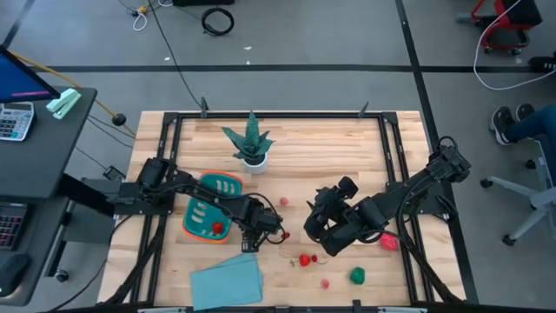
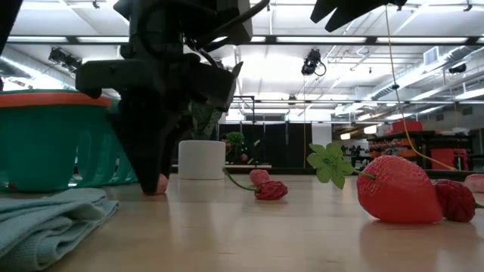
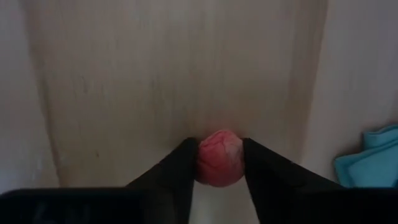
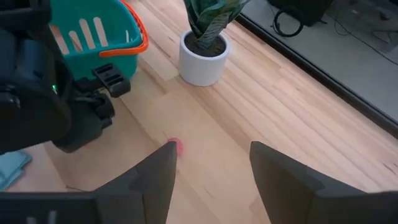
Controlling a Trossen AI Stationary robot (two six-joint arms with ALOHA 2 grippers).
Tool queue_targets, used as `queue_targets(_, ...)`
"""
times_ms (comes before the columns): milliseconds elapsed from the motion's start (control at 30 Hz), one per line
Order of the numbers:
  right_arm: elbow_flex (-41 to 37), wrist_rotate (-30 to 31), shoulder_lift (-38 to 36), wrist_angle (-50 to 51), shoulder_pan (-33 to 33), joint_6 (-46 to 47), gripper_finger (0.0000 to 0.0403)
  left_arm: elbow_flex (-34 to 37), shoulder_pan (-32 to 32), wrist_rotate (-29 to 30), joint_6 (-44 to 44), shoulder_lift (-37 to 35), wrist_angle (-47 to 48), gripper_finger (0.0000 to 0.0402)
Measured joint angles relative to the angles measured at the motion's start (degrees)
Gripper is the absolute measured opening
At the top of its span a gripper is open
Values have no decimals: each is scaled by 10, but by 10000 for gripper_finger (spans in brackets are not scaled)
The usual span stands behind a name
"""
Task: Pick and placing Produce into tupperware
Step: Put the pink peach into the blue basket
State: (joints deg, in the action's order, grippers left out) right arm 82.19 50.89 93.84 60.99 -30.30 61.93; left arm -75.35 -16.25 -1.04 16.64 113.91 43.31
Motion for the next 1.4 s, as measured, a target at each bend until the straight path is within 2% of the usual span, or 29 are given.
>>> queue_targets(100,0,0,0,0,0,0,214,-1,0,-1,-12,-3,5,74)
queue_targets(200,0,0,0,-2,0,0,214,-25,0,-1,-12,-10,50,35)
queue_targets(433,0,1,0,-4,0,0,214,-131,-5,15,-34,-50,182,34)
queue_targets(600,0,0,0,-7,-2,0,214,-192,-4,78,-44,-109,262,42)
queue_targets(733,0,-4,0,-8,-8,0,214,-199,0,143,9,-174,378,37)
queue_targets(867,0,-4,0,-10,-20,3,214,-146,1,154,86,-250,428,37)
queue_targets(967,0,-4,0,-11,-28,21,214,-74,-1,152,100,-306,402,55)
queue_targets(1100,0,-4,0,-13,-34,30,214,60,-1,152,65,-366,330,78)
queue_targets(1267,0,-3,0,-14,-32,30,214,199,-1,124,49,-388,218,114)
queue_targets(1400,0,0,4,-25,-31,32,214,244,-1,121,47,-389,178,148)
